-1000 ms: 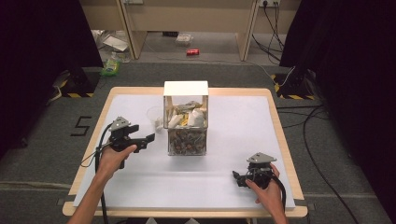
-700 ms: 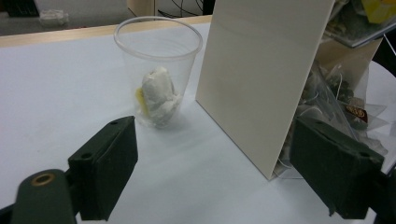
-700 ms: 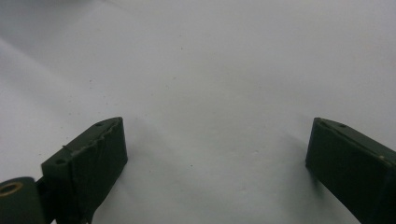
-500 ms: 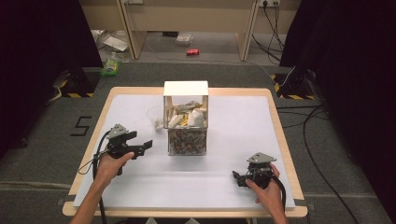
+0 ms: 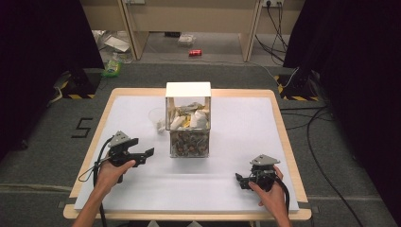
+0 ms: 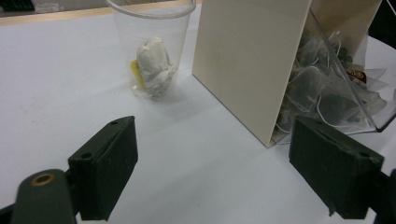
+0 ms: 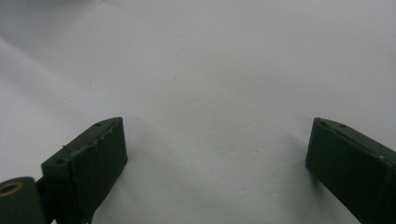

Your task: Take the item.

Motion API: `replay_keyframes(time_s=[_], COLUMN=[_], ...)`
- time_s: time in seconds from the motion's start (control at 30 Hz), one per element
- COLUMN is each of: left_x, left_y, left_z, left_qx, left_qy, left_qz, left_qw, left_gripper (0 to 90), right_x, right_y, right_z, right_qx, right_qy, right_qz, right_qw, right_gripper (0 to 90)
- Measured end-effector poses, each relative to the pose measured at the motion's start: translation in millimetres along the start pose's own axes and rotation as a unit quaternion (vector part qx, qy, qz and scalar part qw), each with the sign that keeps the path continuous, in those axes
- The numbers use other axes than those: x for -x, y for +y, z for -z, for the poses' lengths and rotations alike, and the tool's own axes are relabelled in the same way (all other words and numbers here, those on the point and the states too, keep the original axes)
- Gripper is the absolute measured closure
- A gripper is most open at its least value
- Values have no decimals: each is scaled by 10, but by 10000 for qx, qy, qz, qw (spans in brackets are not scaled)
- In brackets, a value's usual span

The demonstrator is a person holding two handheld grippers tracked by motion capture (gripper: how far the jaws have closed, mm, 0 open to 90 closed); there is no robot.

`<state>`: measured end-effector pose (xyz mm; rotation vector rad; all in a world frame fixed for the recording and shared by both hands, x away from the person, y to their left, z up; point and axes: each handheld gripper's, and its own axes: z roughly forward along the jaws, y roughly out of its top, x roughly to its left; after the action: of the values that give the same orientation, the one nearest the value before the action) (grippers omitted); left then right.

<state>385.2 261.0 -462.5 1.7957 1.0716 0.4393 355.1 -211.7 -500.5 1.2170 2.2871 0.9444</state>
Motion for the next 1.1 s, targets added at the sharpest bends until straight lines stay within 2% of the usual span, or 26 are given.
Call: replay_keyframes(time_s=[0.33, 0.63, 1.1], left_x=[10, -50, -54], left_y=[-81, -191, -333], left_z=[46, 86, 131], left_qx=[-21, -98, -211], left_qy=[22, 86, 104], left_qz=[-46, 8, 20], left_qw=[10000, 9999, 9997], left_gripper=[151, 151, 151], right_x=[0, 0, -1], right_y=[0, 0, 0], right_z=[0, 0, 0], right_qx=[5, 4, 6], right_qy=[-4, -2, -5], right_qz=[11, 9, 11], right_qw=[10000, 10000, 10000], right_gripper=[60, 60, 60])
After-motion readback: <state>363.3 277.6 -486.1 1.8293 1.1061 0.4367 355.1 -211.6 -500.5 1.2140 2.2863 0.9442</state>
